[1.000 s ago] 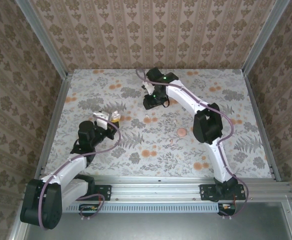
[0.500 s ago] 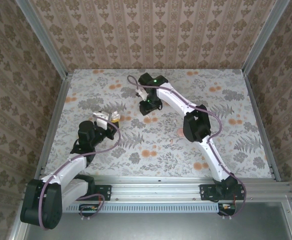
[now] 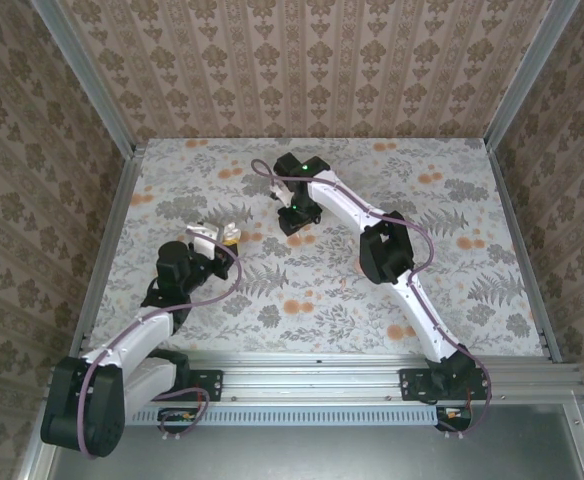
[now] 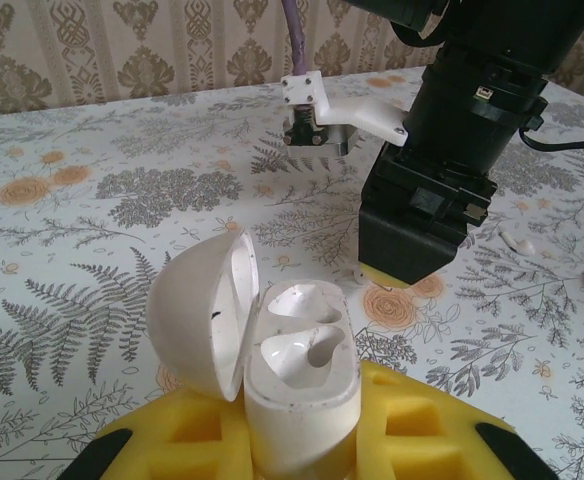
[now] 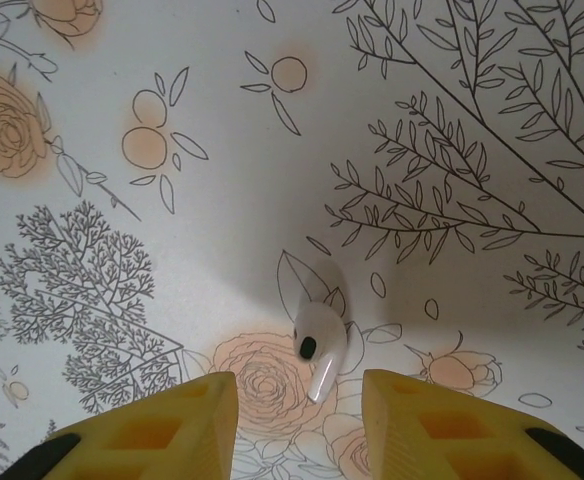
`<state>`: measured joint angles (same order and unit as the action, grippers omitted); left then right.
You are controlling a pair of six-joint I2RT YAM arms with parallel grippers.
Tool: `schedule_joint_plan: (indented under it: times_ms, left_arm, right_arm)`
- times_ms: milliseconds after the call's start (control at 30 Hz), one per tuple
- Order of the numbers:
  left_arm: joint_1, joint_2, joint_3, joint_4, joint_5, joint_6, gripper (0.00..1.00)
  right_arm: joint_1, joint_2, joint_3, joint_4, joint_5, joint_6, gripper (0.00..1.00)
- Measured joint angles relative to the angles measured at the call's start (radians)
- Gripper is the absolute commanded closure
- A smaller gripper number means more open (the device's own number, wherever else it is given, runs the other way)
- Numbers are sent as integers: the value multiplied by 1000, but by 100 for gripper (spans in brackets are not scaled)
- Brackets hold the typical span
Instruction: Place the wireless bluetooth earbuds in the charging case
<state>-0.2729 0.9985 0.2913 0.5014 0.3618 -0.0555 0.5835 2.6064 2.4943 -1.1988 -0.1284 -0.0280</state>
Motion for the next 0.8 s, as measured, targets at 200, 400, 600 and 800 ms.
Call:
schedule_joint_plan:
  times_ms: [200,400,600,800]
  left_arm:
    - [0,13,3,0,2,0,87]
    - [0,17,6,1,8,-1,87]
    - [0,17,6,1,8,-1,87]
    - [0,19,6,1,8,-1,87]
  right_arm:
    - [0,17,3,22,2,0,63]
    - [0,21,3,36,2,0,65]
    - [0,26,5,51,13,-3,67]
    - [0,28,5,51,30,-4,69]
